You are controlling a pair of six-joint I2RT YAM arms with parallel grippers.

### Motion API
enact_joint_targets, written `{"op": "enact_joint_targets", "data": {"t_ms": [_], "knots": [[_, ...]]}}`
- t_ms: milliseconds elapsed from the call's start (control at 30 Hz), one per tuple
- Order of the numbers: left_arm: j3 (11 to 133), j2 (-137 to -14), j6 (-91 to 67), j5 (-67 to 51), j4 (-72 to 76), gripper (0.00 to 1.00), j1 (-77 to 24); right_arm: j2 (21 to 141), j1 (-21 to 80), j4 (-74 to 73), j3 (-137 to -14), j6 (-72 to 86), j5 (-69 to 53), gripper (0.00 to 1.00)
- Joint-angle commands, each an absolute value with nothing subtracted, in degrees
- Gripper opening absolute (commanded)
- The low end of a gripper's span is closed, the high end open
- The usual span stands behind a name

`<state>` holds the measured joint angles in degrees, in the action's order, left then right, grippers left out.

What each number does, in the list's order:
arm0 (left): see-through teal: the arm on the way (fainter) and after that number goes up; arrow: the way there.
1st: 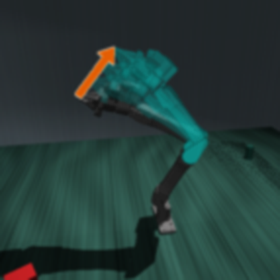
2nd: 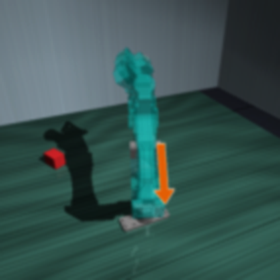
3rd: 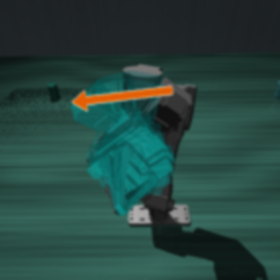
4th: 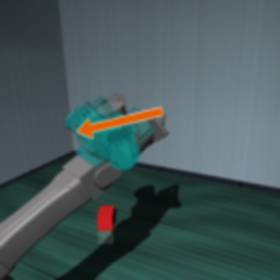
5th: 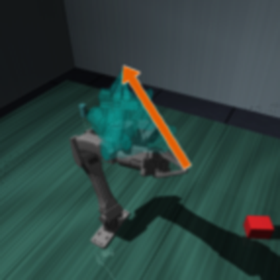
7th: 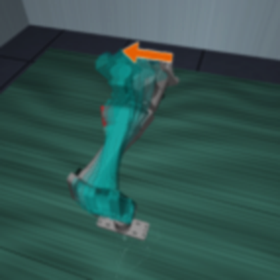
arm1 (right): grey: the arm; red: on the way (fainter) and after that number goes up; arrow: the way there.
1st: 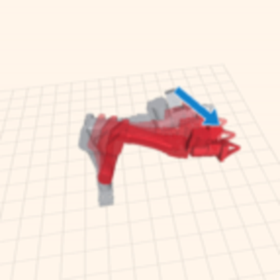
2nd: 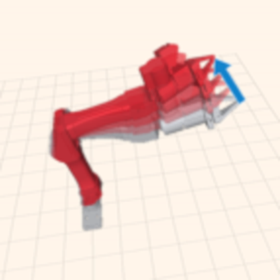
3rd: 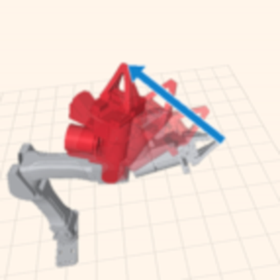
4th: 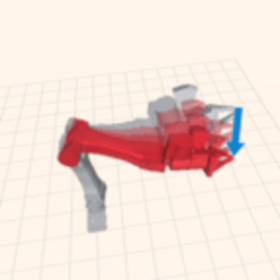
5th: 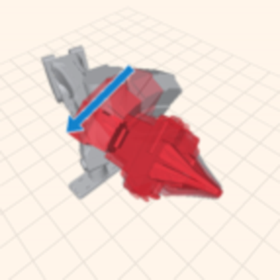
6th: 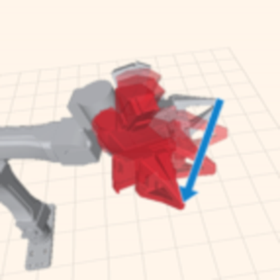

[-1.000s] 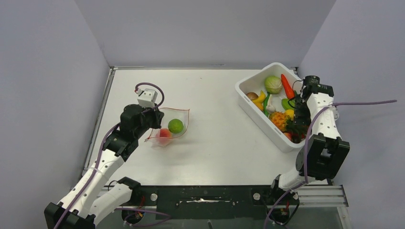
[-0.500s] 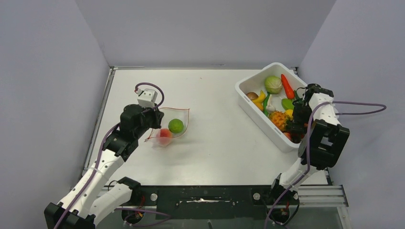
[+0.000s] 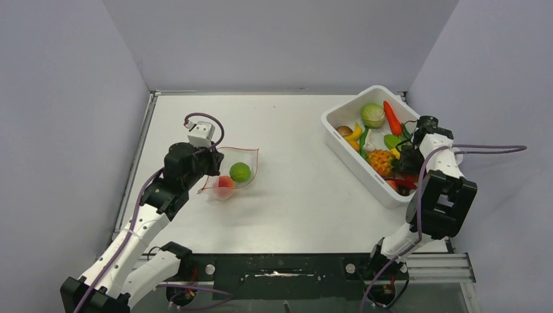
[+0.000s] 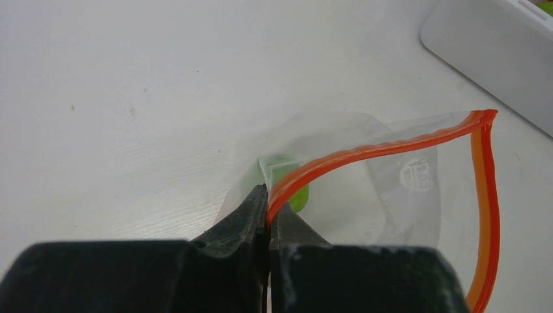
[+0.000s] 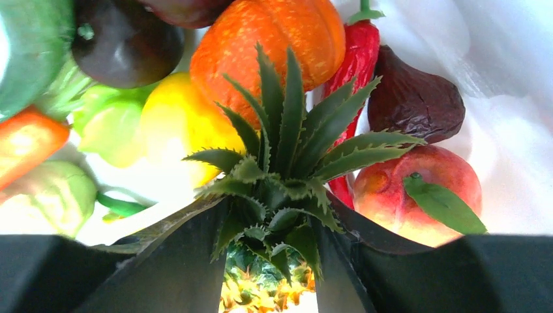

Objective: Place the food in the zip-top bag and seal the zipper
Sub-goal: Pick up the fake fruit from the bin.

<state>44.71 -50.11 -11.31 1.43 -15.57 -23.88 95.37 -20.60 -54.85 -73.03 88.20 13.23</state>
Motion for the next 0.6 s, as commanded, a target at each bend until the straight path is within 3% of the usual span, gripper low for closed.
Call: {"op": "enact_joint_targets", "data": {"t_ms": [0, 100, 267, 567], "knots": [[45.81, -49.73, -10.81, 0.83, -11.34, 0.0, -23.34, 88.65, -20.45, -44.92, -71.09, 83.8, 16.37, 0.42], [45.84, -49.57, -10.81, 0.81, -11.35, 0.0, -23.29, 86.95, -19.69, -37.69, -69.56, 79.79, 15.83, 0.29], [45.62, -49.29, -10.81, 1.19, -11.32, 0.0, -23.2, 86.65, -19.27, -32.6, -69.24, 74.53, 13.04, 0.15], [45.62, -48.94, -11.15, 1.21, -11.42, 0.0, -23.2, 84.37, -17.96, -30.17, -72.48, 65.2, 16.94, 0.11]]}}
